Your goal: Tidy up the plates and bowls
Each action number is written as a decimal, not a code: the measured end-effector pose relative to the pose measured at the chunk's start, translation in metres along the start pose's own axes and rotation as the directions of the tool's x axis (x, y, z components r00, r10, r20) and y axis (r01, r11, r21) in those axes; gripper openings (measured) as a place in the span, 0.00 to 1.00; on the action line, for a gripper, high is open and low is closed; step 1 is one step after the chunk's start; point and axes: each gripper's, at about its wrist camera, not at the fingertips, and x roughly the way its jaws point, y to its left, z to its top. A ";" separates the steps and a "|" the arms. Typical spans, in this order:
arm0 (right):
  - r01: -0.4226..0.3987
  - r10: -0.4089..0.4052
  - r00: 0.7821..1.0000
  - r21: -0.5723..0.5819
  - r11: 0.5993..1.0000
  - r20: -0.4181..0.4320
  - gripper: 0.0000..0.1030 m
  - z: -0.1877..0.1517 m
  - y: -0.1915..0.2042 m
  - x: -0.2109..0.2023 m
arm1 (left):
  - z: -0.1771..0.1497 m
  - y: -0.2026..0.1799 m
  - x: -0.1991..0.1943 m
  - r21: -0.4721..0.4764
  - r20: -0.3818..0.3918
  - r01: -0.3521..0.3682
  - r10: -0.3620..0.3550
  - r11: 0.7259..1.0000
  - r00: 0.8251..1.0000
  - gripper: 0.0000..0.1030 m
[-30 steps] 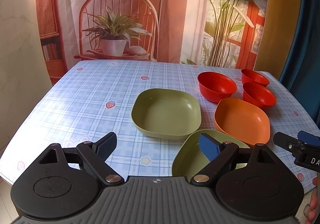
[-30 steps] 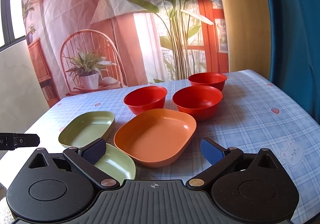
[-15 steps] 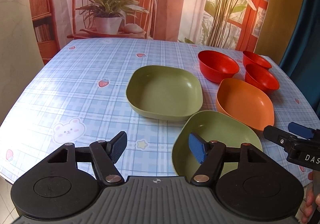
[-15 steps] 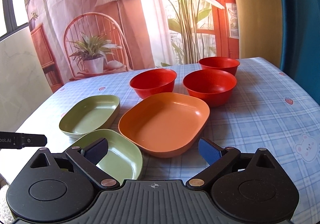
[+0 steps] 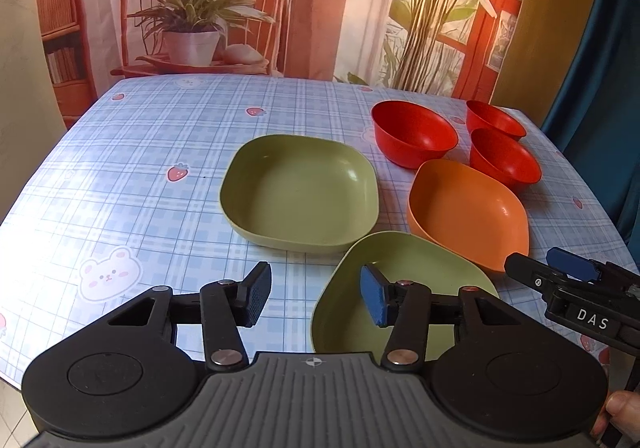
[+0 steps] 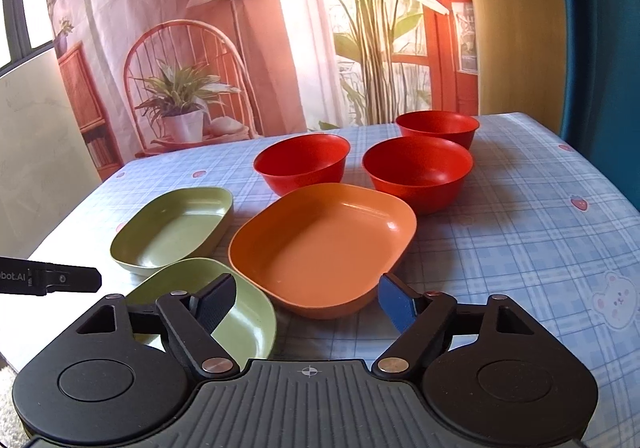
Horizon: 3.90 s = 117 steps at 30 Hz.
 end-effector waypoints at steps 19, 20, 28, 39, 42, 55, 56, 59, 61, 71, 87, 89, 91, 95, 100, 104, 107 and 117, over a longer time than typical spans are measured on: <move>0.017 -0.013 0.999 0.110 0.994 -0.039 0.42 -0.009 -0.056 0.049 | 0.055 -0.054 0.060 0.121 -0.060 0.082 -0.076 0.989 0.995 0.43; 0.018 -0.015 0.999 0.100 0.995 -0.031 0.39 -0.010 -0.055 0.049 | 0.058 -0.057 0.065 0.125 -0.068 0.081 -0.073 0.989 0.995 0.43; -0.016 0.017 1.000 0.115 0.993 -0.006 0.36 -0.013 -0.063 0.050 | 0.061 -0.076 0.096 0.146 -0.116 0.110 -0.093 0.983 0.989 0.35; -0.021 0.020 1.000 0.138 0.990 0.008 0.32 -0.015 -0.066 0.050 | 0.055 -0.082 0.115 0.147 -0.173 0.149 -0.123 0.978 0.977 0.20; -0.021 0.021 1.000 0.147 0.989 0.002 0.28 -0.015 -0.067 0.049 | 0.057 -0.086 0.107 0.155 -0.171 0.161 -0.134 0.975 0.976 0.19; -0.050 0.046 0.998 0.174 0.983 0.031 0.23 0.004 -0.066 0.025 | 0.058 -0.088 0.071 0.205 -0.098 0.182 -0.165 0.962 0.981 0.14; -0.048 0.043 0.998 0.162 0.986 0.035 0.23 0.007 -0.063 0.022 | 0.059 -0.085 0.068 0.199 -0.091 0.186 -0.171 0.962 0.981 0.14; -0.055 0.051 0.998 0.137 0.989 0.035 0.23 0.017 -0.055 0.018 | 0.060 -0.076 0.060 0.179 -0.067 0.197 -0.187 0.964 0.980 0.14; -0.060 0.056 0.998 0.116 0.991 0.035 0.23 0.023 -0.049 0.016 | 0.061 -0.067 0.056 0.164 -0.048 0.202 -0.197 0.965 0.979 0.14; -0.128 0.130 0.991 -0.048 0.991 0.032 0.25 0.075 0.017 0.038 | 0.069 -0.001 0.046 0.057 0.039 0.170 -0.173 0.984 0.984 0.15; -0.144 0.130 0.988 -0.190 0.971 -0.088 0.25 0.073 0.098 0.106 | 0.056 0.062 0.071 -0.048 0.021 0.097 -0.096 0.994 0.995 0.15; -0.137 0.119 0.988 -0.198 0.971 -0.102 0.25 0.070 0.100 0.111 | 0.052 0.065 0.073 -0.039 0.018 0.093 -0.093 0.995 0.996 0.15; -0.132 0.111 0.988 -0.205 0.970 -0.111 0.24 0.067 0.101 0.114 | 0.051 0.066 0.075 -0.035 0.017 0.092 -0.091 0.995 0.996 0.15; -0.126 0.100 0.987 -0.220 0.967 -0.125 0.24 0.064 0.103 0.119 | 0.047 0.067 0.077 -0.027 0.011 0.081 -0.081 0.996 0.997 0.15; -0.120 0.089 0.987 -0.240 0.963 -0.137 0.25 0.063 0.105 0.124 | 0.045 0.065 0.079 -0.010 0.001 0.051 -0.051 0.999 0.999 0.16; -0.103 0.068 0.988 -0.261 0.960 -0.138 0.29 0.060 0.107 0.125 | 0.044 0.065 0.076 0.007 -0.004 0.033 -0.033 0.999 0.999 0.33; -0.098 0.066 0.989 -0.254 0.962 -0.131 0.29 0.059 0.104 0.119 | 0.043 0.063 0.067 0.017 0.019 0.034 -0.035 0.999 0.999 0.39; -0.106 0.083 0.990 -0.211 0.972 -0.114 0.29 0.047 0.083 0.079 | 0.018 0.047 0.030 -0.015 0.021 0.089 -0.089 0.996 0.996 0.38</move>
